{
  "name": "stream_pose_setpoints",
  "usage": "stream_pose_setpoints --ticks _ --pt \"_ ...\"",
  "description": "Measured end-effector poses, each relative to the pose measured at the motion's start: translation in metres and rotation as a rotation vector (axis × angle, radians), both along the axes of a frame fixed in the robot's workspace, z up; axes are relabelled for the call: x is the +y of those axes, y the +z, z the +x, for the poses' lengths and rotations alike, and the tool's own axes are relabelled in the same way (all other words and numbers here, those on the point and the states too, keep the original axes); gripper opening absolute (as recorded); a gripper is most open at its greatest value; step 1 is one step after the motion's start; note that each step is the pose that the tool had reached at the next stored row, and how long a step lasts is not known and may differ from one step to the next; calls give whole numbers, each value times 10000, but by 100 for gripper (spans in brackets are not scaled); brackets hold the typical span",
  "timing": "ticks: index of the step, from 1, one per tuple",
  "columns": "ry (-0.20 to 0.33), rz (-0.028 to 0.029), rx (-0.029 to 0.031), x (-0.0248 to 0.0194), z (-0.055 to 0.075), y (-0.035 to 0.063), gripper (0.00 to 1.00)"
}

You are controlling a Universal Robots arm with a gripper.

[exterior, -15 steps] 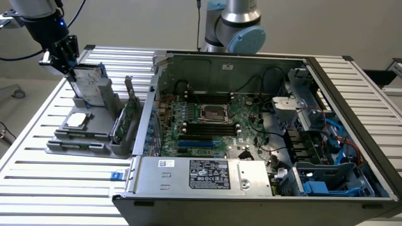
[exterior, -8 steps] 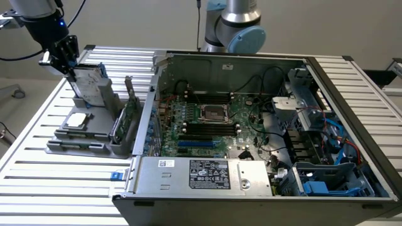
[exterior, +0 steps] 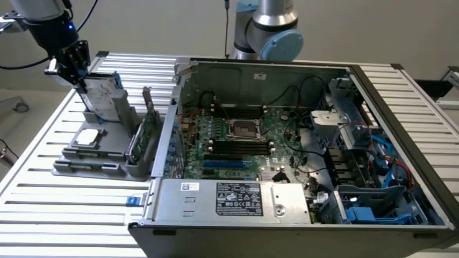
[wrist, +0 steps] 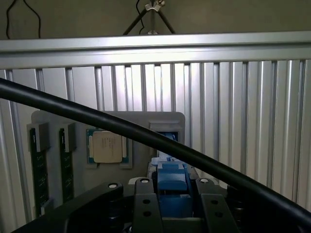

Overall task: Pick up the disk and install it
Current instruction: 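Pick up the disk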

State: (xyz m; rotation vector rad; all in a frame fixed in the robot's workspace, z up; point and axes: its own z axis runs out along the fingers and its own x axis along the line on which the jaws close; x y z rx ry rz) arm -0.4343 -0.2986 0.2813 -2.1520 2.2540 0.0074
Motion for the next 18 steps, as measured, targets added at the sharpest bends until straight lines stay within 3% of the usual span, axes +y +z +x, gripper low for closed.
stream_pose_setpoints --ticks 4,18 --pt "-1 1 -3 0 0 34 33" --pt "0 0 1 0 0 666 33"
